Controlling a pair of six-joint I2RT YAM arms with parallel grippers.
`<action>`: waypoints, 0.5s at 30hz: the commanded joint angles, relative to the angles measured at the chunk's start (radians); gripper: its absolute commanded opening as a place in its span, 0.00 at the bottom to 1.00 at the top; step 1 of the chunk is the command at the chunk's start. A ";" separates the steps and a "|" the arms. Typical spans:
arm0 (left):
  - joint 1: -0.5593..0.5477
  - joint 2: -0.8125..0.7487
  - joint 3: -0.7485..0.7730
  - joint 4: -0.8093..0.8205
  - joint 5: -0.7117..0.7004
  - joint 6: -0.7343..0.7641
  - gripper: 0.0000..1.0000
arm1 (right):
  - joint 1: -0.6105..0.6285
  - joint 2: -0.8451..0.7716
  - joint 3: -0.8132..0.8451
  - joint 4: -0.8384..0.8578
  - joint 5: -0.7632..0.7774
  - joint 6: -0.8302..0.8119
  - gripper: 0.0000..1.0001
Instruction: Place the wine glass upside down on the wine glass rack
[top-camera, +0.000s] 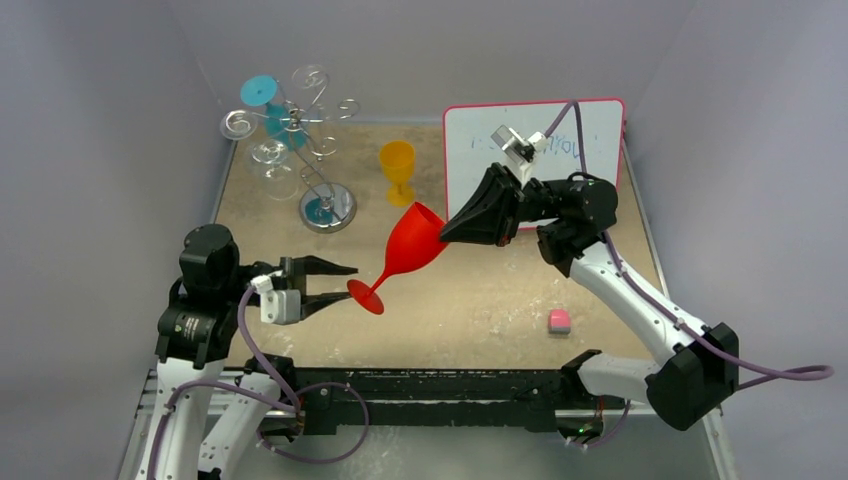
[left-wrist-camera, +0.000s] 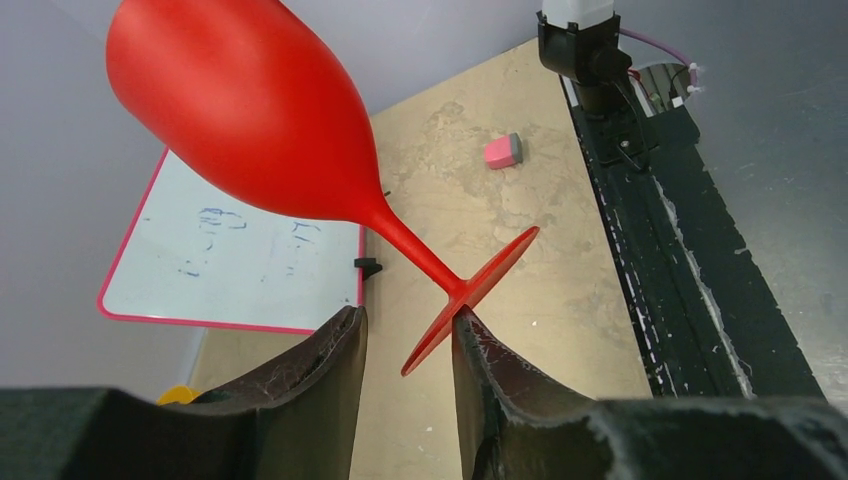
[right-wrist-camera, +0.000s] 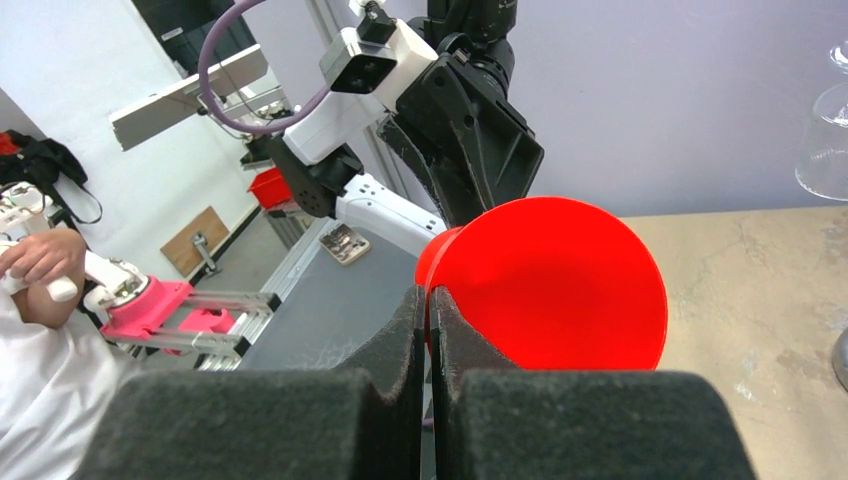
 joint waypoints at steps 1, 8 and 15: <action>-0.012 -0.015 -0.008 0.061 0.045 -0.016 0.34 | 0.015 -0.005 0.032 0.092 0.043 0.018 0.00; -0.018 -0.016 -0.003 0.066 0.045 -0.032 0.29 | 0.022 0.009 0.049 0.097 0.054 0.020 0.00; -0.019 -0.019 0.000 0.064 0.045 -0.042 0.29 | 0.032 0.031 0.064 0.109 0.063 0.024 0.00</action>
